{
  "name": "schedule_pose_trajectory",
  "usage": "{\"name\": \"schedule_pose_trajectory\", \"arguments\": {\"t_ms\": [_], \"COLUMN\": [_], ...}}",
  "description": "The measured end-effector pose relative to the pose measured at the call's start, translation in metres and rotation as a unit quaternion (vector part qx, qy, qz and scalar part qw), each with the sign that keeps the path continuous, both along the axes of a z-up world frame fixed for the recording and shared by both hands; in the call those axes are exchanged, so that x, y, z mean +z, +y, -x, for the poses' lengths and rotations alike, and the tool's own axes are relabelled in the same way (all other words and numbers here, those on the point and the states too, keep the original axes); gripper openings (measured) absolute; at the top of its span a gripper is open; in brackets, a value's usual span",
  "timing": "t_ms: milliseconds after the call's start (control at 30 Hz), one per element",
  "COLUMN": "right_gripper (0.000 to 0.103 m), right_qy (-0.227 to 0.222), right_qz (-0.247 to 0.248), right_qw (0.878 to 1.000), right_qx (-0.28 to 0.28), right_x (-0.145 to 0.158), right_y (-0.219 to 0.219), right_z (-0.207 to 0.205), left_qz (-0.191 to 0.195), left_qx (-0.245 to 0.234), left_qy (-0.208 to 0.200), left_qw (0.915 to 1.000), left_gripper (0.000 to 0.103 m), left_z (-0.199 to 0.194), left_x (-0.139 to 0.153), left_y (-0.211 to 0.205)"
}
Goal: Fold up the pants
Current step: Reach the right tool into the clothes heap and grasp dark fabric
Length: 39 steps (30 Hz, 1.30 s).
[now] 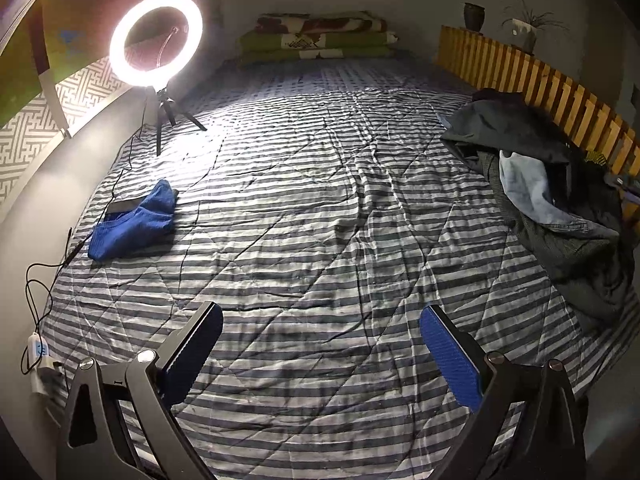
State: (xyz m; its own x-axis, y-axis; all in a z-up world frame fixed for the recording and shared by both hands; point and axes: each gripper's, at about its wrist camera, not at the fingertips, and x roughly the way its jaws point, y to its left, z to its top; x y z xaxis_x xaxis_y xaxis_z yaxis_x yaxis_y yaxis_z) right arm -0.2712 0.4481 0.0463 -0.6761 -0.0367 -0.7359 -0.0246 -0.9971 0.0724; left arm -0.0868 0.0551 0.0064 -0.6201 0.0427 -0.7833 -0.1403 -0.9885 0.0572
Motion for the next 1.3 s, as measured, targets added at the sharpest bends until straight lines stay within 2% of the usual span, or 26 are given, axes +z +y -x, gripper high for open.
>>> {"name": "schedule_pose_trajectory", "arguments": {"t_ms": [100, 300, 367, 400, 433, 500, 600, 733, 867, 1100, 1300], "right_gripper": [0.078, 0.078, 0.056, 0.028, 0.009, 0.002, 0.001, 0.001, 0.001, 0.001, 0.001], "right_qy": [-0.016, -0.054, -0.066, -0.074, -0.081, -0.075, -0.042, -0.006, 0.001, 0.063, 0.1], "right_qz": [0.004, -0.051, -0.035, -0.014, 0.003, 0.032, 0.018, 0.019, 0.026, 0.026, 0.036], "right_qw": [1.0, 0.997, 0.997, 0.997, 0.997, 0.997, 0.999, 1.0, 0.999, 0.992, 0.977], "right_qx": [0.025, 0.036, 0.023, 0.017, 0.013, 0.0, -0.018, -0.002, 0.026, 0.11, 0.183], "right_x": [-0.008, -0.038, -0.042, -0.04, -0.039, -0.03, -0.003, 0.041, 0.066, 0.139, 0.203], "right_y": [-0.024, -0.061, -0.055, -0.049, -0.043, -0.032, -0.026, -0.036, -0.06, -0.138, -0.214], "right_z": [0.025, 0.077, 0.091, 0.098, 0.103, 0.11, 0.115, 0.114, 0.114, 0.087, 0.064], "left_qz": [0.003, 0.005, 0.006, 0.007, 0.006, 0.003, -0.003, -0.013, -0.026, -0.04, -0.052], "left_qx": [0.007, 0.026, 0.031, 0.033, 0.035, 0.039, 0.043, 0.044, 0.046, 0.056, 0.078], "left_qy": [0.0, 0.003, 0.003, 0.002, 0.001, -0.001, -0.005, -0.009, -0.014, -0.004, 0.003], "left_qw": [1.0, 0.9996, 0.9995, 0.9994, 0.9994, 0.9992, 0.9991, 0.9989, 0.9985, 0.9976, 0.9956], "left_gripper": [0.101, 0.101, 0.101, 0.101, 0.101, 0.101, 0.101, 0.101, 0.101, 0.101, 0.101], "left_z": [-0.001, -0.001, -0.002, -0.002, -0.001, 0.001, 0.004, 0.006, 0.005, 0.0, -0.005], "left_x": [0.001, 0.005, 0.004, 0.004, 0.003, 0.0, -0.003, -0.009, -0.012, -0.008, -0.003], "left_y": [-0.007, -0.026, -0.032, -0.035, -0.037, -0.042, -0.046, -0.05, -0.055, -0.071, -0.097]}}
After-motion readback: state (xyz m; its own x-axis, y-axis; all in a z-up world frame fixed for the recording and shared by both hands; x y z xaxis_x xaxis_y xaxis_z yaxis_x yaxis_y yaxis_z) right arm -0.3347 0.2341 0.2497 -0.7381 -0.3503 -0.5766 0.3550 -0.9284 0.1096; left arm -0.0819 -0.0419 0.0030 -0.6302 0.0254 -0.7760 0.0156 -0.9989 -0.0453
